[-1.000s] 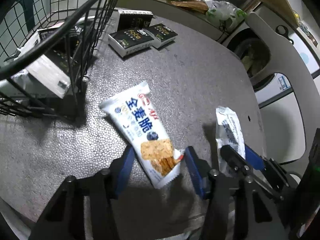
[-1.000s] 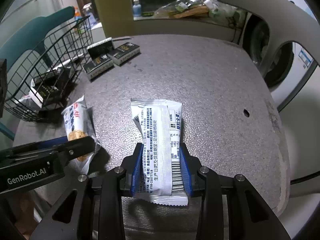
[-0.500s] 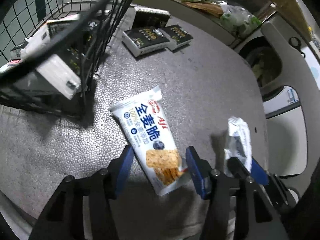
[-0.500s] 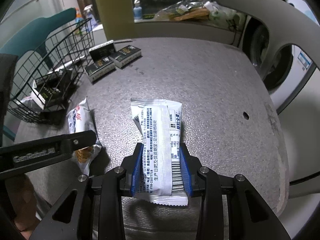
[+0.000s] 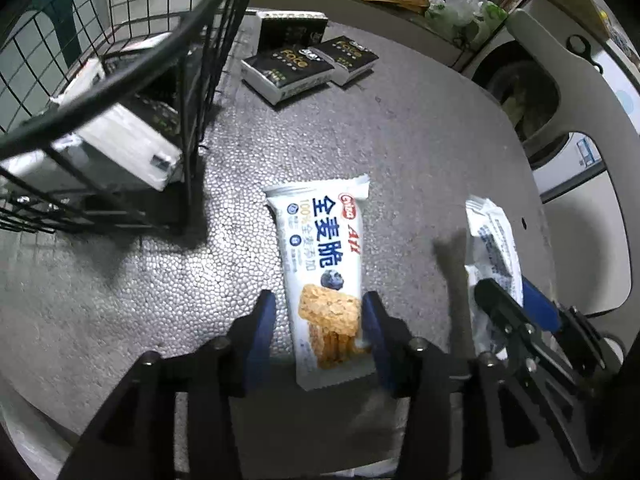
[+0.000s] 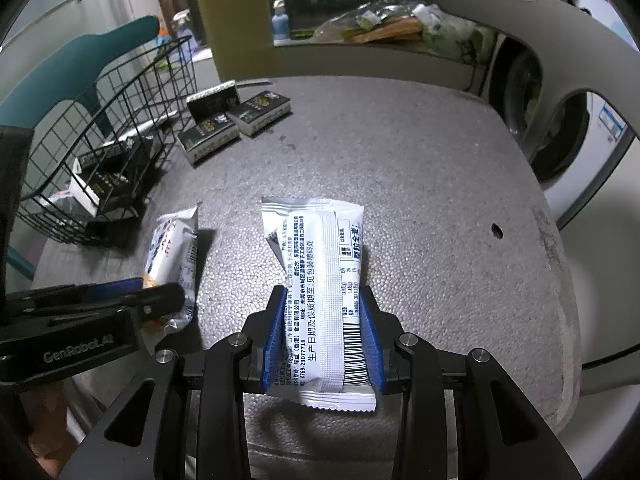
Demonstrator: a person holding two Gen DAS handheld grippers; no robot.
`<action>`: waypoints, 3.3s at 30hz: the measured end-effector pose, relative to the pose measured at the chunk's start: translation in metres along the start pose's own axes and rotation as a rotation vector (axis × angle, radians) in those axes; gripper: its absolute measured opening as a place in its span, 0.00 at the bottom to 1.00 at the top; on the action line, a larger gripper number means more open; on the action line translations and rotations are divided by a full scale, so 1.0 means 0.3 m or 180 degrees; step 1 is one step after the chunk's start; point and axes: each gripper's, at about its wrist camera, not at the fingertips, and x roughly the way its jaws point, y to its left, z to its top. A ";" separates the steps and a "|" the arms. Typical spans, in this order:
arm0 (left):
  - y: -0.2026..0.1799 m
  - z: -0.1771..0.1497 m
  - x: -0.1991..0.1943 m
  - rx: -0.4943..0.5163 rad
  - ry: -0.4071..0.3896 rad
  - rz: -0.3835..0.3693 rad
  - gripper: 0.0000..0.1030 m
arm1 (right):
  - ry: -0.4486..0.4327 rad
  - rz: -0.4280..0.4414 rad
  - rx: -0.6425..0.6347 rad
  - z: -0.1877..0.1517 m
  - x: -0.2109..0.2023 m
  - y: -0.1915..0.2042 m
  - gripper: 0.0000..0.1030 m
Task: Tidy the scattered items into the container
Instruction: 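Lift the snack bar and white biscuit off the table with both grippers, then lower both items into the wire basket and open both grippers, then grasp a black Face tissue pack with the right gripper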
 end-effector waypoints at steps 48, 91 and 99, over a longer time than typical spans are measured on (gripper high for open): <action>0.241 0.245 -0.517 -0.0580 -0.1131 0.0466 0.55 | -0.0244 0.1101 -0.0347 0.450 -0.076 0.487 0.38; -0.211 -0.017 -0.156 -0.0323 -0.0887 0.0394 0.57 | -0.0324 0.0150 -0.0076 0.319 0.137 -0.080 0.56; -0.148 0.003 -0.012 -0.1128 -0.0981 0.0832 0.57 | -0.0286 0.1071 -0.0759 0.452 0.280 -0.049 0.56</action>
